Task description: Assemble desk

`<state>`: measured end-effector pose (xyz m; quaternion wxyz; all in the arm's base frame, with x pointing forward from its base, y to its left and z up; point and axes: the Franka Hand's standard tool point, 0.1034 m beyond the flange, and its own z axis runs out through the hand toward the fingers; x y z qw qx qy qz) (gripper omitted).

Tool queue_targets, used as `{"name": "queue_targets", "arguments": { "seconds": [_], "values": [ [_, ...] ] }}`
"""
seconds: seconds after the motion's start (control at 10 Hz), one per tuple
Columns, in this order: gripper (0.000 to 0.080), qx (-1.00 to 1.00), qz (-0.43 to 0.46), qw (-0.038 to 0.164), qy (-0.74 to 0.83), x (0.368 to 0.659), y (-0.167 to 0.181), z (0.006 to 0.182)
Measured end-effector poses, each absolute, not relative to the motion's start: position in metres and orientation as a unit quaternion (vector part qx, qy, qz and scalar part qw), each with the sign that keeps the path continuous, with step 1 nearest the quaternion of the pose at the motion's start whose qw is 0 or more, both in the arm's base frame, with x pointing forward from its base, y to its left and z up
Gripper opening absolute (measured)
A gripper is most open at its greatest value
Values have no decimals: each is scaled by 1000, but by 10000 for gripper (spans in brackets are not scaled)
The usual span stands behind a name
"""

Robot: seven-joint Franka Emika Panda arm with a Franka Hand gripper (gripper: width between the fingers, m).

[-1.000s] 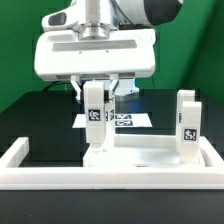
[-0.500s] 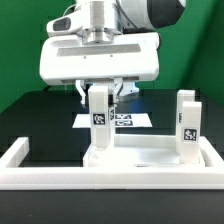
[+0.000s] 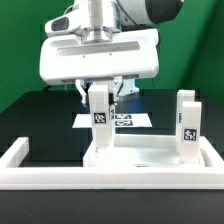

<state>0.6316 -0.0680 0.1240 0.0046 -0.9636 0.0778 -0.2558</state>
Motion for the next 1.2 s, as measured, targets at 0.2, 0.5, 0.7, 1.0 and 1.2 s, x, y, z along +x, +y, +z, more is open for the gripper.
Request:
{"name": "queue_targets", "arguments": {
  "seconds": [0.2,0.5,0.7,1.0,1.2],
  "values": [
    [290,-962,-259,-3,80,627,-72,121],
    [290,-959,-271,-14,83,627,-76,117],
    [290,-956,-282,-21,85,629,-76,116],
    [290,-954,-287,-22,88,631,-69,109],
    [290,-953,-288,-21,90,631,-68,109]
  ]
}}
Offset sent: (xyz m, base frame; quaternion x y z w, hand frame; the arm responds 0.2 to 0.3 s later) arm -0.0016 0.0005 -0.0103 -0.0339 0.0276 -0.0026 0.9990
